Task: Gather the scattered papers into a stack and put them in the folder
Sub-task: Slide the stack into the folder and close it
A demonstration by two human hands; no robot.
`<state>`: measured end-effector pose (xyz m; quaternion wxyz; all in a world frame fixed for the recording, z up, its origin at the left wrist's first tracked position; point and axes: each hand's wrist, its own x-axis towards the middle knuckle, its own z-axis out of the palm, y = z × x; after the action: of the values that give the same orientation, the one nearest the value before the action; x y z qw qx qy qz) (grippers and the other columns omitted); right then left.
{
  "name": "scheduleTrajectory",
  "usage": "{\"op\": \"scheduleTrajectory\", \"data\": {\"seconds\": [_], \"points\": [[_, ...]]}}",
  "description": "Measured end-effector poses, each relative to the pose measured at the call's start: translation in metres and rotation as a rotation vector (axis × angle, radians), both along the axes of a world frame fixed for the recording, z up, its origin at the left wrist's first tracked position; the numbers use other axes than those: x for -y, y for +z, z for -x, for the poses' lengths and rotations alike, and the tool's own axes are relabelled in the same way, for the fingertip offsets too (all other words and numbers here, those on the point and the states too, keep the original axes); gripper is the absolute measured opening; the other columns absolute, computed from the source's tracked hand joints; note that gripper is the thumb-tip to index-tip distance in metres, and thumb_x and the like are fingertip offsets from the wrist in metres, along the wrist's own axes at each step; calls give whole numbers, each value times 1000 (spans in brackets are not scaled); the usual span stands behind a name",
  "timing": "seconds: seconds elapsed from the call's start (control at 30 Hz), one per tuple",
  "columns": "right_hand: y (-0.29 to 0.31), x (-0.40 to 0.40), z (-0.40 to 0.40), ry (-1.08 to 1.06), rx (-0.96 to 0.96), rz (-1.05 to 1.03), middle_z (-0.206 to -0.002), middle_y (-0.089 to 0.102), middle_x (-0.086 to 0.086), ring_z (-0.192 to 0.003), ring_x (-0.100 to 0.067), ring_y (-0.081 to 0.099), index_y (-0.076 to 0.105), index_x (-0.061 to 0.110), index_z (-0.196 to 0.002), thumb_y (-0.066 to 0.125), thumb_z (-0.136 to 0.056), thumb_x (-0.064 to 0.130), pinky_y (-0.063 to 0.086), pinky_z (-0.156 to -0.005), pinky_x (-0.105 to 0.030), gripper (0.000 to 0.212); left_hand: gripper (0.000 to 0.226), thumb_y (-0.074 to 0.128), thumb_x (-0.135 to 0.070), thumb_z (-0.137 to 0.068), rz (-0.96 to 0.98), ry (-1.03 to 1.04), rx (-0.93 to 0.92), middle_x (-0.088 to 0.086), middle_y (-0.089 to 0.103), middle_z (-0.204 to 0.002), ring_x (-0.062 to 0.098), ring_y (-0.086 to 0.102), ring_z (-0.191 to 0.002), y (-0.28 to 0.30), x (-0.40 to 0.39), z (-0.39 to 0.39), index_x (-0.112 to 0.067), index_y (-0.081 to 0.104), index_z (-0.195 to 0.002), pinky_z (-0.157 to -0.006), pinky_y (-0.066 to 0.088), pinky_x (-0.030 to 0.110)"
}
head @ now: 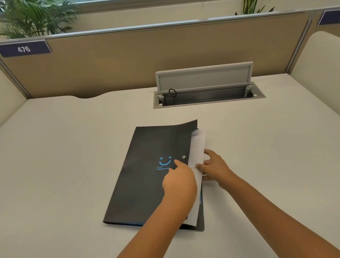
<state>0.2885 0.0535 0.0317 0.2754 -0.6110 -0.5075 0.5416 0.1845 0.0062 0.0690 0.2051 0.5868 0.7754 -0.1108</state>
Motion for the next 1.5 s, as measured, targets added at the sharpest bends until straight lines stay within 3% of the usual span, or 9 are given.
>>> {"op": "scheduleTrajectory", "data": {"seconds": [0.2,0.4,0.6,0.8,0.87,0.97,1.13,1.33,1.5], "points": [[1,-4,15,-3,82,-91,-123,61,-16,-105,-28,62,32,14,-139,56,-88,7,51,-59,-19,56,79,49,-14,-91,26,46,2,24,11,-153,39,39,-130,7,-3,-9,-3,-9,-143,-99,41,46],[4,-5,24,42,180,-115,-135,51,-14,-119,-32,52,40,8,-135,52,-89,7,45,-95,-37,47,76,47,-13,-92,21,59,37,25,12,-152,40,36,-131,8,0,-14,-2,-7,-144,-103,37,48],[14,-16,-9,69,250,-102,-122,59,-14,-100,-31,60,48,12,-129,52,-87,8,53,-65,-31,42,75,47,-14,-91,-35,1,-14,24,15,-152,38,49,-123,7,6,-6,-1,-5,-143,-92,47,42],[6,-11,12,90,222,-69,-122,60,-18,-110,-33,56,54,2,-122,49,-91,7,48,-90,-34,31,79,48,-14,-91,118,20,105,24,7,-153,39,28,-136,13,3,-37,-2,-10,-143,-108,28,49],[2,-8,14,26,218,-96,-117,61,-19,-104,-30,58,55,3,-117,43,-96,13,45,-81,-25,26,77,46,-19,-93,85,-32,130,21,18,-152,37,33,-134,13,8,-39,-5,-10,-144,-106,33,47],[-2,-6,4,-107,211,-244,-95,63,-9,-76,-16,57,54,10,-109,48,-93,11,40,-53,-5,17,72,40,-42,-92,-318,-78,219,13,55,-127,29,58,-109,6,22,-9,-13,2,-146,-84,47,37],[-7,-3,-9,-103,256,-323,-77,57,-6,-61,-14,47,57,1,-102,58,-86,10,37,-52,-17,18,57,47,-36,-90,-623,182,420,15,48,-135,31,44,-125,-15,9,76,-7,32,-137,-98,38,39],[-15,-14,-5,-95,377,-278,-78,58,-16,-68,-28,48,53,-1,-78,47,-86,-1,37,-55,-27,10,47,41,-34,-93,-454,401,287,22,50,-128,41,46,-116,-55,-6,129,0,43,-126,-94,41,48],[-14,-25,-4,-46,339,-227,-98,69,-13,-85,-26,61,68,4,-102,55,-90,14,46,-72,-29,21,46,37,-33,-95,-425,433,367,16,40,-139,38,39,-123,-61,-20,135,-15,39,-137,-101,35,46]]}}
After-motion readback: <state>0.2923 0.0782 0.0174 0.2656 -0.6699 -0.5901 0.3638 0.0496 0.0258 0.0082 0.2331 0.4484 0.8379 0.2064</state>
